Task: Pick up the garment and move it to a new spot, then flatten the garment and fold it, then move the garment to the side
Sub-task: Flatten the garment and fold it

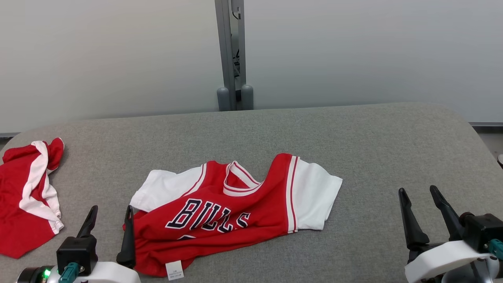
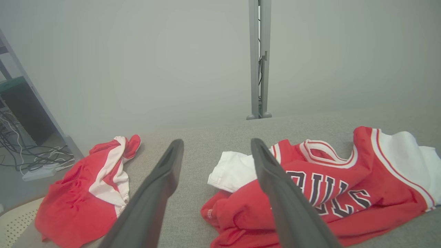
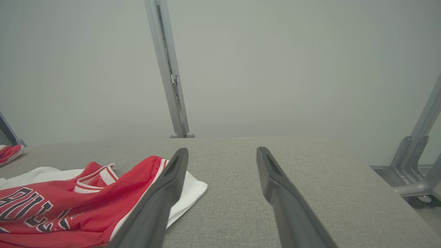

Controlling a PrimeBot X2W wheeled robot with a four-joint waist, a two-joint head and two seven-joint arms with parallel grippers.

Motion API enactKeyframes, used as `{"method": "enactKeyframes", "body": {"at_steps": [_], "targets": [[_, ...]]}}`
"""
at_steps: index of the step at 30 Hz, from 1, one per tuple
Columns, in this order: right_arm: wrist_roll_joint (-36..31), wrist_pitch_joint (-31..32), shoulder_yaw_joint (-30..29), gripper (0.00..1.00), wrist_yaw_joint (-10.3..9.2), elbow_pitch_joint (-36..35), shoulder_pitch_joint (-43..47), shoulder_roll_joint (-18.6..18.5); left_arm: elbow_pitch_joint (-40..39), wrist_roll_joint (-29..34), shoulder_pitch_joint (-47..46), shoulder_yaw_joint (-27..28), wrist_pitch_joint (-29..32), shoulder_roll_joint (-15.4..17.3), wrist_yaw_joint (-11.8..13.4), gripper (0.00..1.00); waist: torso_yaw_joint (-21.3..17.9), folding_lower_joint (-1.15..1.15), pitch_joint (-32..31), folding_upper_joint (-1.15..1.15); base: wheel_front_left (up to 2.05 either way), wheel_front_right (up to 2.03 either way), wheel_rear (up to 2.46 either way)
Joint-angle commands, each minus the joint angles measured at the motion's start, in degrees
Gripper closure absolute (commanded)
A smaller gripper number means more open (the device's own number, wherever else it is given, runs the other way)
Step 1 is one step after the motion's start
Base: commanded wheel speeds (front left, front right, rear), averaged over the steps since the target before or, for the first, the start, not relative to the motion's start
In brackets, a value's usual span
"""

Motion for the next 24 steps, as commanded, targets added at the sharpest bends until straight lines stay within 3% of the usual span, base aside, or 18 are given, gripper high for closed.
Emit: {"method": "enactKeyframes", "body": {"at_steps": [1, 13, 24], "targets": [[-0.42, 0.2, -0.23, 0.0, 0.01, -0.18, 0.24, -0.3, 0.24, -0.04, -0.03, 0.09, -0.07, 0.25, 0.27, 0.0, 0.03, 0.0, 0.01, 0.0, 0.0, 0.0, 0.0], [0.22, -0.3, -0.14, 0.0, 0.01, -0.41, -0.04, -0.24, 0.67, -0.62, -0.47, -0.13, 0.78, 0.86, -0.01, 0.0, 0.04, 0.0, 0.45, 0.0, 0.0, 0.0, 0.0], [0.77, -0.89, 0.98, 0.0, 0.01, -0.24, -0.27, -0.24, 4.92, -7.97, 3.57, -2.97, 8.76, -2.58, -2.79, 0.0, -0.29, 0.0, 1.94, 0.0, 0.0, 0.0, 0.0]]}}
